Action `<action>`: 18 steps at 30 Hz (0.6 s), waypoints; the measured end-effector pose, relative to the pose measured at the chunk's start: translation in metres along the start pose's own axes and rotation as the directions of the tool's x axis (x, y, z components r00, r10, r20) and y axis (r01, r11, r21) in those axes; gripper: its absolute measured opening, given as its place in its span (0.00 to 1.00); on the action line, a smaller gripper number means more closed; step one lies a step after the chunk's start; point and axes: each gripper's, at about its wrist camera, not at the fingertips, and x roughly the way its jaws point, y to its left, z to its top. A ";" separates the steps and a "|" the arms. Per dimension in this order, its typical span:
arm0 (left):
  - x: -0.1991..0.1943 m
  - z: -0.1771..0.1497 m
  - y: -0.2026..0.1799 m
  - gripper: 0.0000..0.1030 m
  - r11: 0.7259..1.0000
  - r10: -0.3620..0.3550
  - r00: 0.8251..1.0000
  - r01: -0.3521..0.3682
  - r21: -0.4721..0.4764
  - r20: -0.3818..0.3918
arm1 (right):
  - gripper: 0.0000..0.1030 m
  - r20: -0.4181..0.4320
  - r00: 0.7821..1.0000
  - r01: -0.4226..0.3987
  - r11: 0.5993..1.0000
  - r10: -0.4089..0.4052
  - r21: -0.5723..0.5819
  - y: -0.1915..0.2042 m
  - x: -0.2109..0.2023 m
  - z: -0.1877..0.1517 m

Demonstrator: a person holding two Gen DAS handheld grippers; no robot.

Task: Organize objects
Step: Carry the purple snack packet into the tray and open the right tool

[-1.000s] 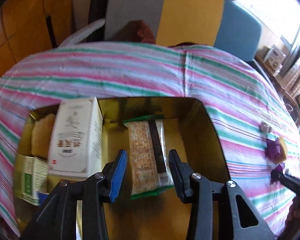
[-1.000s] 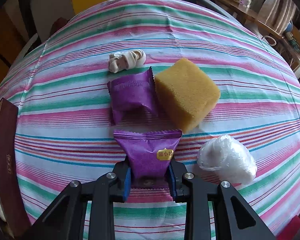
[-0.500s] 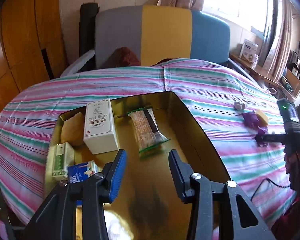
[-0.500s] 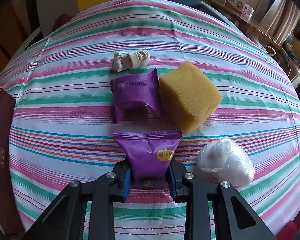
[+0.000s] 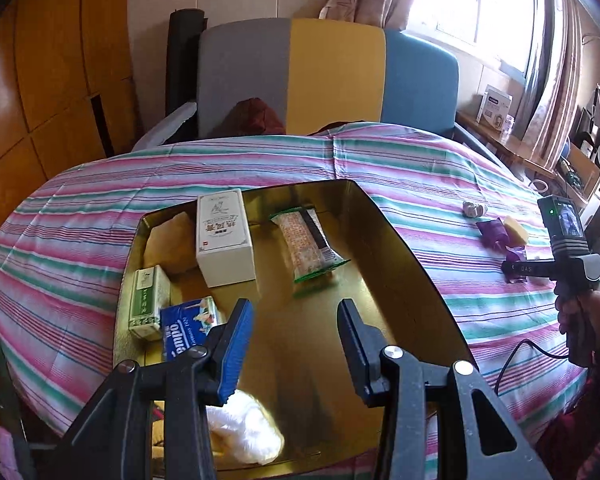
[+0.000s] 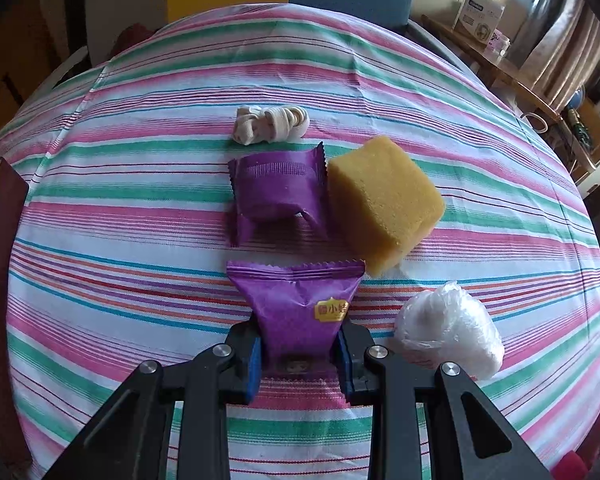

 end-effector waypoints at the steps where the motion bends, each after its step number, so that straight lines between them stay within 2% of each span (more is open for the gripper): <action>1: -0.001 -0.001 0.001 0.43 1.000 0.000 1.000 0.000 -0.001 0.000 | 0.29 0.001 1.000 0.001 1.000 -0.001 -0.001 0.000 0.000 0.000; 15: -0.011 -0.015 0.040 0.43 0.997 0.003 1.000 -0.005 -0.073 -0.023 | 0.28 0.025 0.999 0.040 0.999 -0.039 -0.019 0.006 -0.002 -0.003; 18: -0.018 -0.017 0.058 0.43 0.994 0.020 1.000 -0.022 -0.107 -0.017 | 0.28 0.017 1.000 0.011 1.000 -0.012 0.008 0.004 -0.007 -0.003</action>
